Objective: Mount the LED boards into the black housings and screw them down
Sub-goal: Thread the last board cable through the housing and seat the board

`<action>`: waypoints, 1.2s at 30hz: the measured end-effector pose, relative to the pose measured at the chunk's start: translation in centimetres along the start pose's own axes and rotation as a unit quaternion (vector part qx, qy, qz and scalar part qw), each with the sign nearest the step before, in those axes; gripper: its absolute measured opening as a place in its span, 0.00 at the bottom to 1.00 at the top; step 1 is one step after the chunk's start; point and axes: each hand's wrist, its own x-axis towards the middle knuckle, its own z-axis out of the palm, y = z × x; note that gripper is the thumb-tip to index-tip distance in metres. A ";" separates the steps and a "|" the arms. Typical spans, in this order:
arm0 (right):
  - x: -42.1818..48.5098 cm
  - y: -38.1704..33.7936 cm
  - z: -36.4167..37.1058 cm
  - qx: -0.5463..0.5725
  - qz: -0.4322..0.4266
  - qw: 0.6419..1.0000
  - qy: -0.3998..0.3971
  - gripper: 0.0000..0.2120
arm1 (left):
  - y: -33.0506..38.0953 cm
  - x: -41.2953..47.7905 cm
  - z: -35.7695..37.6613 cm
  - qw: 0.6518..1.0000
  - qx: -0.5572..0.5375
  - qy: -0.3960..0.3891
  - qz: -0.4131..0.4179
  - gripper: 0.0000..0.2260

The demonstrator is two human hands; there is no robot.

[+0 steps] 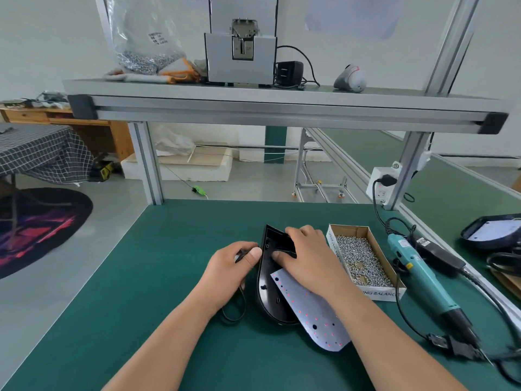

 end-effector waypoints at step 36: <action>-3.1 3.0 -2.8 0.444 0.041 0.894 0.027 0.19 | 1.5 -0.8 -0.3 0.985 -0.103 -0.138 -0.009 0.29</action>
